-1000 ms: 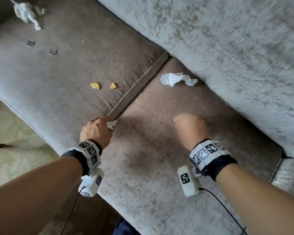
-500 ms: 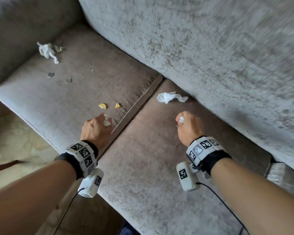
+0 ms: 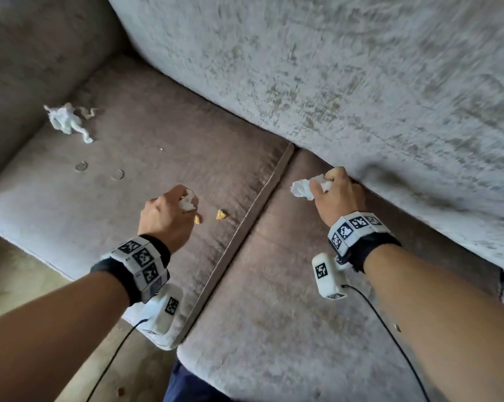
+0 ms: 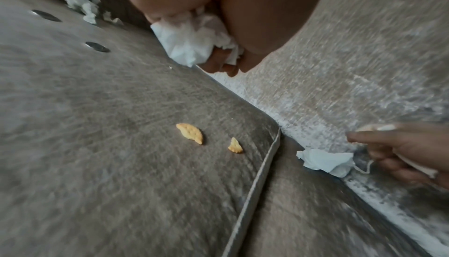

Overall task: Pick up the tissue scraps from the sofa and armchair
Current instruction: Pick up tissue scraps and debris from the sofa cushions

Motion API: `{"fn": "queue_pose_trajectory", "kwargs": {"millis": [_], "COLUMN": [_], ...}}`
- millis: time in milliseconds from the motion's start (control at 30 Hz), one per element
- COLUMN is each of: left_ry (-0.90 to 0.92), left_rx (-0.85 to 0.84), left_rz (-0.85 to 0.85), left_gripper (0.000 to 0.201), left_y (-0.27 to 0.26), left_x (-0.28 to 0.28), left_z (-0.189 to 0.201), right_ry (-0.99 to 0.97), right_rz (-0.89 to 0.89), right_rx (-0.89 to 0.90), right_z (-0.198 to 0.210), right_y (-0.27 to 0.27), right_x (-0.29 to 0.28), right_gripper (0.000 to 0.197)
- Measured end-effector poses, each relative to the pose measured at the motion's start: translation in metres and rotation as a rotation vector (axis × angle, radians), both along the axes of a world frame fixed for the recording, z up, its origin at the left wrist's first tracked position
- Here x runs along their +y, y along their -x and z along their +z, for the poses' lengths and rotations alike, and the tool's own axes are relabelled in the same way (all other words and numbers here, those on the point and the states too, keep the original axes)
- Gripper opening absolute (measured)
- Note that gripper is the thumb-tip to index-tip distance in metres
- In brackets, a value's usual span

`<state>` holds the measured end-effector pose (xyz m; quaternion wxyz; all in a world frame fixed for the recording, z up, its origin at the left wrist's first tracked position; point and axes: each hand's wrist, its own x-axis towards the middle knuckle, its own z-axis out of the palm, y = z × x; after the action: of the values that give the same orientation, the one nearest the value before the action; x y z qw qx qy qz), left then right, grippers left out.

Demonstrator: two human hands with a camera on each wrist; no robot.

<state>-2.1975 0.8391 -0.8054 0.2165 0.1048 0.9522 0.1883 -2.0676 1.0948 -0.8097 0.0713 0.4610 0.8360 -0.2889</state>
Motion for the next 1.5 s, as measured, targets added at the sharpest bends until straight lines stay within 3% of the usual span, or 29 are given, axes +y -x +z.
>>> {"fn": "queue_pose_trajectory", "kwargs": {"millis": [167, 333, 467, 700, 867, 1067, 1233, 1333, 1400, 1500], "left_ry": [0.022, 0.033, 0.076, 0.074, 0.135, 0.180, 0.147, 0.098, 0.071, 0.015], "left_rx": [0.022, -0.044, -0.128, -0.116, -0.097, -0.124, -0.126, -0.137, -0.165, -0.192], "left_rz": [-0.076, -0.103, -0.143, -0.282, -0.379, -0.378, -0.373, -0.297, -0.263, -0.252], "left_gripper": [0.018, 0.026, 0.039, 0.039, 0.034, 0.035, 0.019, 0.008, 0.011, 0.016], "left_y": [0.039, 0.043, 0.032, 0.027, 0.028, 0.027, 0.029, 0.038, 0.047, 0.060], "left_x": [-0.009, -0.016, -0.022, -0.029, -0.027, -0.027, -0.034, -0.037, -0.038, -0.045], "left_z": [-0.011, -0.036, -0.049, -0.046, -0.051, -0.065, -0.058, -0.039, -0.027, -0.010], "right_ry": [0.022, 0.012, -0.074, -0.073, 0.018, 0.030, -0.017, 0.006, 0.046, 0.103], "right_rz": [-0.059, -0.133, -0.071, 0.053, 0.051, 0.137, 0.167, 0.180, 0.179, 0.111], "right_rx": [-0.159, -0.178, -0.114, -0.080, -0.030, 0.042, 0.042, 0.027, 0.014, 0.035], "right_z": [-0.030, -0.056, -0.063, -0.036, -0.014, -0.014, -0.008, 0.003, 0.011, 0.019], "right_y": [0.018, 0.023, 0.026, 0.041, 0.046, 0.042, 0.043, 0.050, 0.058, 0.069], "right_x": [-0.003, -0.017, -0.030, -0.056, -0.069, -0.079, -0.089, -0.095, -0.100, -0.112], "right_gripper": [0.051, 0.035, 0.029, 0.043, 0.034, 0.026, 0.043, 0.024, 0.013, 0.021]}}
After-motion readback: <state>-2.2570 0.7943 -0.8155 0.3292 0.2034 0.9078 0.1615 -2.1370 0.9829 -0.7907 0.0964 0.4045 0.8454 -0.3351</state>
